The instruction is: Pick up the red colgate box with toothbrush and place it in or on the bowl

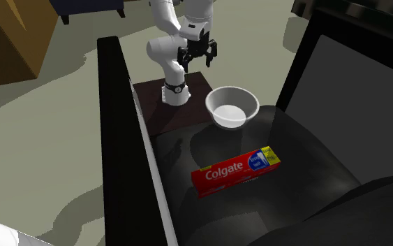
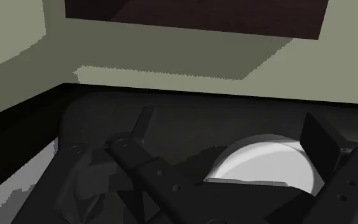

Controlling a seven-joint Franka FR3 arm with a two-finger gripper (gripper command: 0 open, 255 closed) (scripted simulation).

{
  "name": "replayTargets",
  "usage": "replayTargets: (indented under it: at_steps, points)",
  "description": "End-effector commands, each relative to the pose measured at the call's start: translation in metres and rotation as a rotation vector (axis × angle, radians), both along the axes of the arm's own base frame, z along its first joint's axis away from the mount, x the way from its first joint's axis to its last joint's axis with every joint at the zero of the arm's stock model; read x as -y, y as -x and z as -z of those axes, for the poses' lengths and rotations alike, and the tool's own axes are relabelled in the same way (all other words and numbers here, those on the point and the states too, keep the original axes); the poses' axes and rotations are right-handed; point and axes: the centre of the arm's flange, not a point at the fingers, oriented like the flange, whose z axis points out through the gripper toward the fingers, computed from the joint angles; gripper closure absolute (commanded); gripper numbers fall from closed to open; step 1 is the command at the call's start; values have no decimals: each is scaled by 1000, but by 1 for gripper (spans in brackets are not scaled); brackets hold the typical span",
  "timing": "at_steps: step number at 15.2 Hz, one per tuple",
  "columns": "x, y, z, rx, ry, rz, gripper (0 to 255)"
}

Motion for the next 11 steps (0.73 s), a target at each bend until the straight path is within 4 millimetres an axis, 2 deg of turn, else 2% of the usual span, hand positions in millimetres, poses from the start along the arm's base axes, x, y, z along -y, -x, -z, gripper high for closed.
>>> replayTargets:
  at_steps: [1,6,11]
  points:
    - [0,0,0,0,0,0,0]
    - [35,-50,16,17,-13,-194,0]
    - [58,-107,32,33,-26,-389,0]
